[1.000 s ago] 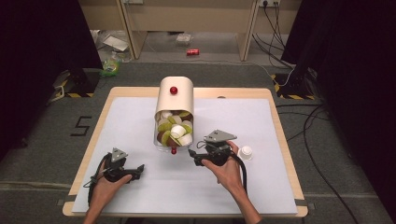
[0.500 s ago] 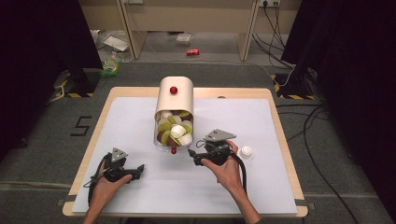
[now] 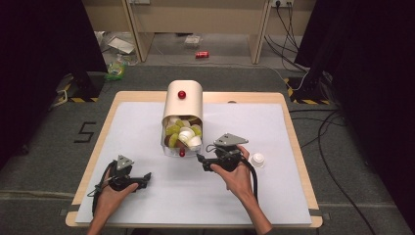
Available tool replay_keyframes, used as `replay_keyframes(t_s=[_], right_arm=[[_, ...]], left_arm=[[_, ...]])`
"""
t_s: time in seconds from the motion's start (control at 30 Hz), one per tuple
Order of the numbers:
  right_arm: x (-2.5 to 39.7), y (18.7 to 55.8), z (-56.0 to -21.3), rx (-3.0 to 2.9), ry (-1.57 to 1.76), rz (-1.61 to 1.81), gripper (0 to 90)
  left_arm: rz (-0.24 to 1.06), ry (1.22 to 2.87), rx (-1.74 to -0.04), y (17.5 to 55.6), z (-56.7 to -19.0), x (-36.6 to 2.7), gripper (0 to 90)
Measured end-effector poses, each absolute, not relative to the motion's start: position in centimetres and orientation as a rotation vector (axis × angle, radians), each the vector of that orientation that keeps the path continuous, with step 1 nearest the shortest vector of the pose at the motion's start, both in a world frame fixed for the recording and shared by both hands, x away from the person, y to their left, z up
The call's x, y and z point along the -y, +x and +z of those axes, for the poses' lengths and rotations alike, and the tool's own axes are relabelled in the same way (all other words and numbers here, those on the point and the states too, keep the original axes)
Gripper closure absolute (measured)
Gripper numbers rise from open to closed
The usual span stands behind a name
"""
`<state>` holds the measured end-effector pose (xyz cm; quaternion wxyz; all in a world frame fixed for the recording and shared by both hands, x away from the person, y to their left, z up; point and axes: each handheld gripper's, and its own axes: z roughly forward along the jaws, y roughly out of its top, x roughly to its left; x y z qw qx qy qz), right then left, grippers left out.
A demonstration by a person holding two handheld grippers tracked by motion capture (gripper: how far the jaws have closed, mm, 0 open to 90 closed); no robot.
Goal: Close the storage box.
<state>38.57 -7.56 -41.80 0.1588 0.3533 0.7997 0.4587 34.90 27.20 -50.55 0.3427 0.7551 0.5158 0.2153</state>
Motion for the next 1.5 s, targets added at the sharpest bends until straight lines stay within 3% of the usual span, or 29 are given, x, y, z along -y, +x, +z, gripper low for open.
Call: replay_keyframes(t_s=[1.5], right_arm=[[6.4,41.0,-41.9,-2.261,1.043,1.331,16.5]], left_arm=[[0.560,1.962,-1.341,34.9,-50.5,-27.2,6.7]])
